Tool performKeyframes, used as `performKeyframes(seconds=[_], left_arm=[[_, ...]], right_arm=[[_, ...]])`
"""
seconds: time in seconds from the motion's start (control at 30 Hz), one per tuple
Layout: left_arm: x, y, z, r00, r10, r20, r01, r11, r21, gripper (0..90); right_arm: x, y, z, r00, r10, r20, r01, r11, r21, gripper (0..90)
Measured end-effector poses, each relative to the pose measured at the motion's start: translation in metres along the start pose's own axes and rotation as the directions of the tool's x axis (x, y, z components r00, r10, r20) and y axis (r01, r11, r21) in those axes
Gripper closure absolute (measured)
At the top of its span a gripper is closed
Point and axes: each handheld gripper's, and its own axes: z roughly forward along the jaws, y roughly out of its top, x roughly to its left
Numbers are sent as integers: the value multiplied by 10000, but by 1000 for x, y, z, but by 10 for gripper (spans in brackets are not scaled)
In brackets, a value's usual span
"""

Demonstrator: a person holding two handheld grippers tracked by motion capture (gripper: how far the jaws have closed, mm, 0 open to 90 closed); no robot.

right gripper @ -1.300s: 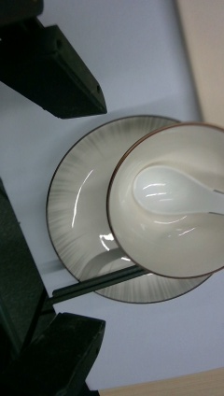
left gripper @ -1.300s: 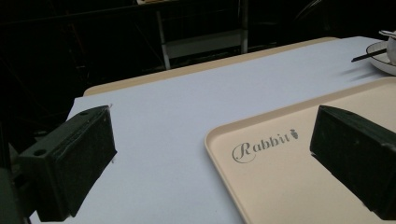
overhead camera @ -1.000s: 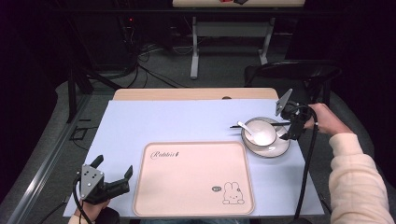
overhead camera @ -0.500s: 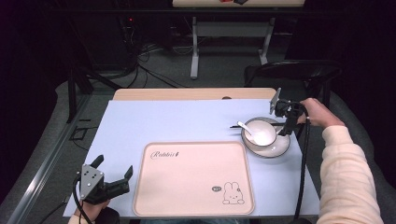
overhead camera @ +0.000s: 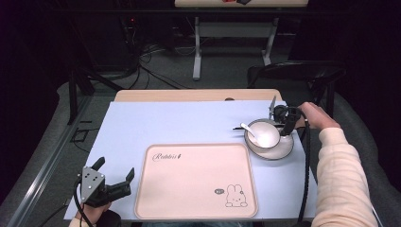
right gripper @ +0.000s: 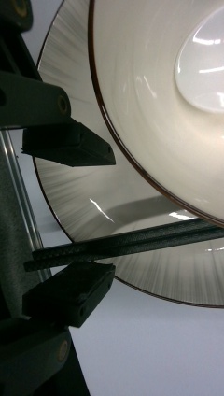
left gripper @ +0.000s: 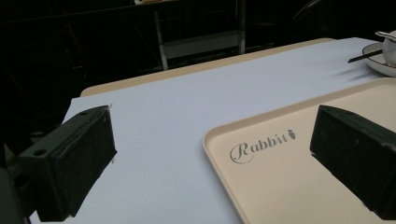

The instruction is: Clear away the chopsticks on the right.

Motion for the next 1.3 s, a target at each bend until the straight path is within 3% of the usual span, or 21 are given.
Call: performKeyframes(seconds=[0.1,0.3,0.47,0.8,0.97,1.03,1.3], left_arm=[[0,0,0,10000,2,6,-2,10000,-1,0],[0,0,0,10000,11,7,-11,10000,-4,0],[0,0,0,10000,5,-4,-5,10000,-10,0],[-1,0,0,10000,10,6,-10,10000,39,0],[-1,0,1,10000,24,14,-24,10000,20,0],[-1,0,1,10000,20,7,-20,10000,19,0],[0,0,0,10000,-9,-4,9,10000,17,0]], right_arm=[[-1,1,1,9996,-284,-60,285,9996,26,418],[-1,1,1,9996,-284,-60,285,9996,26,424],[3,1,4,10000,-26,-18,26,10000,66,546],[8,-2,2,9998,-170,74,170,9999,-12,638],[7,0,3,9989,-278,368,272,9995,181,648],[8,0,7,9994,15,353,-24,9997,261,660],[2,0,16,9999,-68,114,67,9999,84,783]])
